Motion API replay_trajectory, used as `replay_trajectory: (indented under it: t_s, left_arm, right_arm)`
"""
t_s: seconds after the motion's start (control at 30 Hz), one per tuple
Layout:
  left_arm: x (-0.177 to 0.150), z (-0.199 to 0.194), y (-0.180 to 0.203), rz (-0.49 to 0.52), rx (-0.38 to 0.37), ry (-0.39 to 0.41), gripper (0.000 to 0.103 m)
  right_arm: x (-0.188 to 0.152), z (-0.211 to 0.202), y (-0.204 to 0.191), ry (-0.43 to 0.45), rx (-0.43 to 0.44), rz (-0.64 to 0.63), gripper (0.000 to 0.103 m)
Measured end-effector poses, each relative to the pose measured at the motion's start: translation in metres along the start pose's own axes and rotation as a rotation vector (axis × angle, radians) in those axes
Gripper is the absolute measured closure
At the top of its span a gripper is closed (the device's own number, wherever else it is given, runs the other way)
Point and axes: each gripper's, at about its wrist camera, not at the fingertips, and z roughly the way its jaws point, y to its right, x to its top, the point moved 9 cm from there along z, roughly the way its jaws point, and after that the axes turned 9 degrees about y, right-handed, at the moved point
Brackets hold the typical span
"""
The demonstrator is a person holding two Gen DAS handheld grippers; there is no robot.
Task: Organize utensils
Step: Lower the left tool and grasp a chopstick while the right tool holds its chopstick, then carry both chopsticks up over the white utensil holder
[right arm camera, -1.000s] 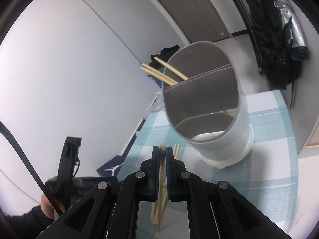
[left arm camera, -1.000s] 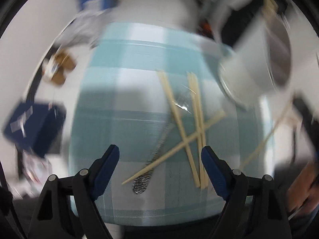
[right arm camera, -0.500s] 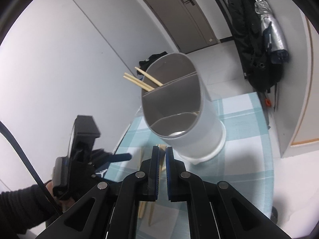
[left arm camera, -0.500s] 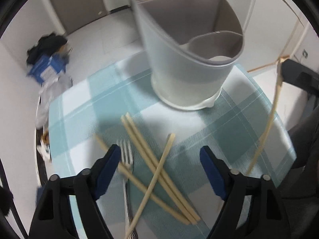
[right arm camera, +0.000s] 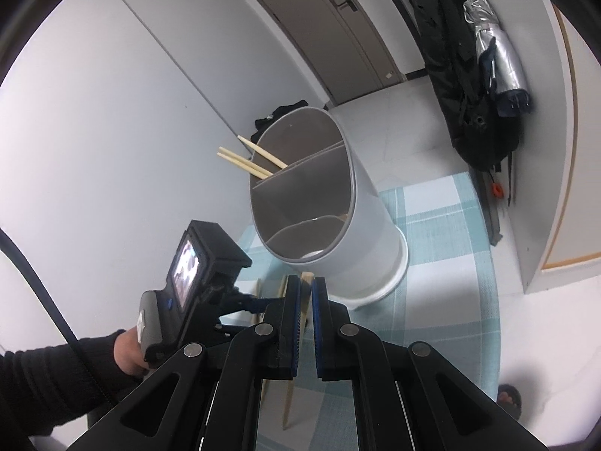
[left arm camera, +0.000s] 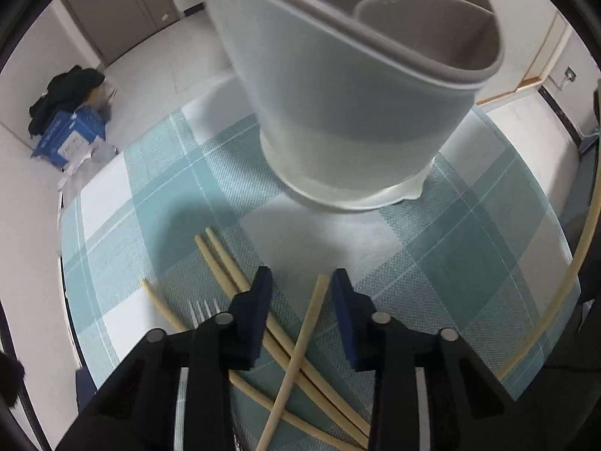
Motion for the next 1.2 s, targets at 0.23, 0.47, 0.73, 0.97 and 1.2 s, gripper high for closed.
replay_trajectory:
  t_s: [0.23, 0.47, 0.73, 0.97, 1.2]
  left_arm:
    - [0.007, 0.003, 0.002, -0.035, -0.028, -0.01, 0.098]
    - [0.012, -0.012, -0.034, -0.263, -0.006, 0.051, 0.1]
    - [0.015, -0.072, -0.06, -0.513, -0.024, 0.269, 0.1]
    - [0.034, -0.124, -0.044, -0.611, -0.048, 0.509, 0.1]
    - [0.034, -0.12, -0.065, -0.603, 0.03, 0.568, 0.1]
  right_arm:
    - [0.0, 0.0, 0.001, 0.001, -0.014, 0.002, 0.098]
    - [0.002, -0.001, -0.003, 0.012, -0.024, -0.019, 0.098]
    - [0.003, -0.001, -0.013, 0.038, -0.042, -0.073, 0.098]
    - [-0.004, 0.003, -0.018, 0.028, -0.137, -0.16, 0.103]
    - [-0.01, 0.005, -0.023, 0.029, -0.136, -0.155, 0.103]
